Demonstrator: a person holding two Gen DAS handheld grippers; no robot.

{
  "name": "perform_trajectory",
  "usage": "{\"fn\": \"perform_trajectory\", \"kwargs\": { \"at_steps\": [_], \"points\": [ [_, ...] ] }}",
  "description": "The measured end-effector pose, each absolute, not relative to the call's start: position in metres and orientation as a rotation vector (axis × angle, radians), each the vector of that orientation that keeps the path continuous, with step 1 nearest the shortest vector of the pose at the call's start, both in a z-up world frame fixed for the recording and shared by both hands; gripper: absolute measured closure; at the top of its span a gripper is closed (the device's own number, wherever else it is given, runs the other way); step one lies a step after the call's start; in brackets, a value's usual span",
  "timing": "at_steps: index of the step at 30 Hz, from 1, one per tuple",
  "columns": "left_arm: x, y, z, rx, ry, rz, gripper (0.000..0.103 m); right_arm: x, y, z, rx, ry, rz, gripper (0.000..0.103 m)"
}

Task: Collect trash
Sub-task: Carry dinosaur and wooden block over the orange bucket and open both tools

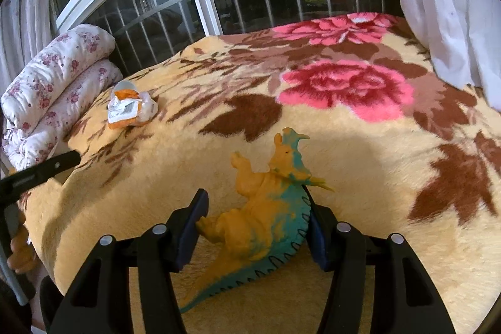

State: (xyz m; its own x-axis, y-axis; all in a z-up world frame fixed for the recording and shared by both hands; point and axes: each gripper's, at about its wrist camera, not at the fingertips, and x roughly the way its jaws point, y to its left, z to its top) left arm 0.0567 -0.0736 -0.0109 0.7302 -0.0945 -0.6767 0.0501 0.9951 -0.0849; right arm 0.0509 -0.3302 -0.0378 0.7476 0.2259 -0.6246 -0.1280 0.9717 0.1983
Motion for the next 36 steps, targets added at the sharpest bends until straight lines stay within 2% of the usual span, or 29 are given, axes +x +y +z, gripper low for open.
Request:
{"fn": "perform_trajectory", "kwargs": {
  "at_steps": [10, 18, 26, 36],
  "points": [
    [0.000, -0.081, 0.005, 0.011, 0.694, -0.098, 0.056, -0.007, -0.289, 0.023, 0.065, 0.597, 0.311, 0.046],
    [-0.061, -0.078, -0.002, 0.040, 0.681, -0.145, 0.056, -0.083, -0.252, 0.025, -0.017, 0.580, 0.430, 0.046],
    [-0.113, -0.061, -0.038, 0.060, 0.760, -0.179, 0.056, -0.134, -0.238, -0.009, -0.068, 0.664, 0.487, 0.046],
    [-0.131, -0.061, -0.125, 0.098, 0.937, -0.246, 0.056, -0.145, -0.227, -0.110, -0.088, 0.920, 0.494, 0.046]
  ]
}}
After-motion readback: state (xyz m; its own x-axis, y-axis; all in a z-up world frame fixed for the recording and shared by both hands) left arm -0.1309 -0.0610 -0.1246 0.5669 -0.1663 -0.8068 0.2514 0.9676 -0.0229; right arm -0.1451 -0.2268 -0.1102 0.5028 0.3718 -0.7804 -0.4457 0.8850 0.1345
